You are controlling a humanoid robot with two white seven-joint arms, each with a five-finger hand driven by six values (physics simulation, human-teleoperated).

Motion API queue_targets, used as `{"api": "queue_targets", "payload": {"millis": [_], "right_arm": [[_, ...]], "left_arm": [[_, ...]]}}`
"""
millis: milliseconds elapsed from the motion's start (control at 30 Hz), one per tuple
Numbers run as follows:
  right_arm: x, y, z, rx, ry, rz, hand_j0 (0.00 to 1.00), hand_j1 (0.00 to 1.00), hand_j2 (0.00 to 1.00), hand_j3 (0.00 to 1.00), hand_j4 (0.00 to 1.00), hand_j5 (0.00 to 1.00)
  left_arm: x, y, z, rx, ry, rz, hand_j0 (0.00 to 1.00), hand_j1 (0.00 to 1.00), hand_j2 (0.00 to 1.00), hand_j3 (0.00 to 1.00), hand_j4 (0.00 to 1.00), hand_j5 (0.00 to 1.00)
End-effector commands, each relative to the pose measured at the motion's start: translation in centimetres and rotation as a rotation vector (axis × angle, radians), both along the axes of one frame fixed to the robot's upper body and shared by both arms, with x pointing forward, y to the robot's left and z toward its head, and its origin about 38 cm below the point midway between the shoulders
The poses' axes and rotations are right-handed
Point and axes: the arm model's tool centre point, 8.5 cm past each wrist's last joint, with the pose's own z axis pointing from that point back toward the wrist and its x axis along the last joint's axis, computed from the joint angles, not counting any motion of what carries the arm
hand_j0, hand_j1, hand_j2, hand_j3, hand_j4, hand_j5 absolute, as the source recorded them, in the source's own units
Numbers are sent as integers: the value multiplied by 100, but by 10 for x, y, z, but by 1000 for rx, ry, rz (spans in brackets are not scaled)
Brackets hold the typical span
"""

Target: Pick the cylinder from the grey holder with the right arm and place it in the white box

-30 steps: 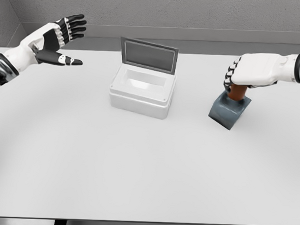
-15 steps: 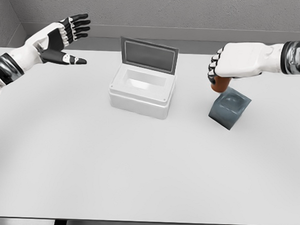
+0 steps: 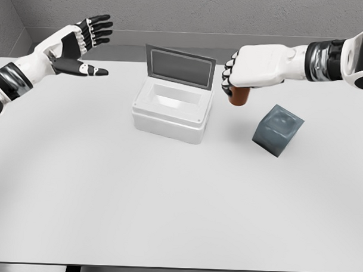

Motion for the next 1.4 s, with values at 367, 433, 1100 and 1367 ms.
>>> {"api": "queue_targets", "payload": {"millis": [367,433,1100,1367], "right_arm": [[19,43,-5,17,-6,28,50,50,50,50,50,50],[20,49,-6,21,-1,34,50,50,50,50,50,50],[34,90,-16,39,25,53,50,50,50,50,50,50],[39,90,-15,22,12,39,58,58,58,58,58,58]], "left_arm": [[7,-3,-7,-15,20,14,100,100,100,100,100,100],[7,-3,-7,-15,20,14,100,100,100,100,100,100],[11,-11,-9,-33,27,11,100,100,100,100,100,100],[12,-10,-8,-33,26,14,100,100,100,100,100,100]]}}
